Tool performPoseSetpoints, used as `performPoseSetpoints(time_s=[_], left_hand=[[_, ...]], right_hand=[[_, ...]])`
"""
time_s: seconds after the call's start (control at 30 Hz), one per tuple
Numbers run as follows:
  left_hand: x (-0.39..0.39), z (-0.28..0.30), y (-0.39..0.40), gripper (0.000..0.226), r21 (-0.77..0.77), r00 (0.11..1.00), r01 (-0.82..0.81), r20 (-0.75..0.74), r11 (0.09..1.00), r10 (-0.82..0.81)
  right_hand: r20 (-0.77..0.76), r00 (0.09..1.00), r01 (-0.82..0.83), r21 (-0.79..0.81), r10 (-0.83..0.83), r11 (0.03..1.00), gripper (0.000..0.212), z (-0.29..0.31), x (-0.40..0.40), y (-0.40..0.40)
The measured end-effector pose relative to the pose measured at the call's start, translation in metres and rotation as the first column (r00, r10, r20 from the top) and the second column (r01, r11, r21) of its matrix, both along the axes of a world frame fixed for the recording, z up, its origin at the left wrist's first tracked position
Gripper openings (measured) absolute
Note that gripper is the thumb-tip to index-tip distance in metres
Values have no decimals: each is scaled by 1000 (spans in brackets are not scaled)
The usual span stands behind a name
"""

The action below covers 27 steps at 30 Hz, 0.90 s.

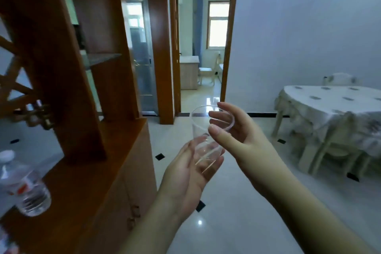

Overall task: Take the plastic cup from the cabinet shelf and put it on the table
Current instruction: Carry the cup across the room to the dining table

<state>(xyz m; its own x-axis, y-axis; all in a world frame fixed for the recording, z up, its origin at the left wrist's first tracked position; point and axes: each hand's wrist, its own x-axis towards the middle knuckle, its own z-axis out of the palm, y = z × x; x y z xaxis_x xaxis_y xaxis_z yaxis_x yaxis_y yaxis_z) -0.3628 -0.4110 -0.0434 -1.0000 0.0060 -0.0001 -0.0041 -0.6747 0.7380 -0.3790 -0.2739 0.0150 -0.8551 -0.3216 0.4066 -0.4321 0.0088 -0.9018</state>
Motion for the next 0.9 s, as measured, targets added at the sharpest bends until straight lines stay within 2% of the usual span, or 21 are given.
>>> performPoseSetpoints(time_s=[0.13,0.23,0.3,0.47,0.63,0.9], left_hand=[[-50,-12,60,51,-86,993,119,19,989,-118],[-87,-26,105,44,-131,981,193,50,973,-188],[-108,-35,131,35,-164,971,235,91,958,-222],[-155,-53,180,30,-224,944,307,192,925,-267],[-197,-72,202,32,-202,895,394,306,896,-325],[-289,-98,192,22,-236,867,427,381,873,-321]], right_hand=[[15,991,134,7,-134,991,73,-27,-41,62],[27,979,201,52,-202,978,80,-47,-69,108],[43,974,221,58,-224,974,77,-56,-86,138],[100,958,269,22,-270,963,73,-74,-118,196],[182,948,259,37,-261,965,70,-97,-153,222],[284,917,288,15,-280,958,69,-132,-240,211]])
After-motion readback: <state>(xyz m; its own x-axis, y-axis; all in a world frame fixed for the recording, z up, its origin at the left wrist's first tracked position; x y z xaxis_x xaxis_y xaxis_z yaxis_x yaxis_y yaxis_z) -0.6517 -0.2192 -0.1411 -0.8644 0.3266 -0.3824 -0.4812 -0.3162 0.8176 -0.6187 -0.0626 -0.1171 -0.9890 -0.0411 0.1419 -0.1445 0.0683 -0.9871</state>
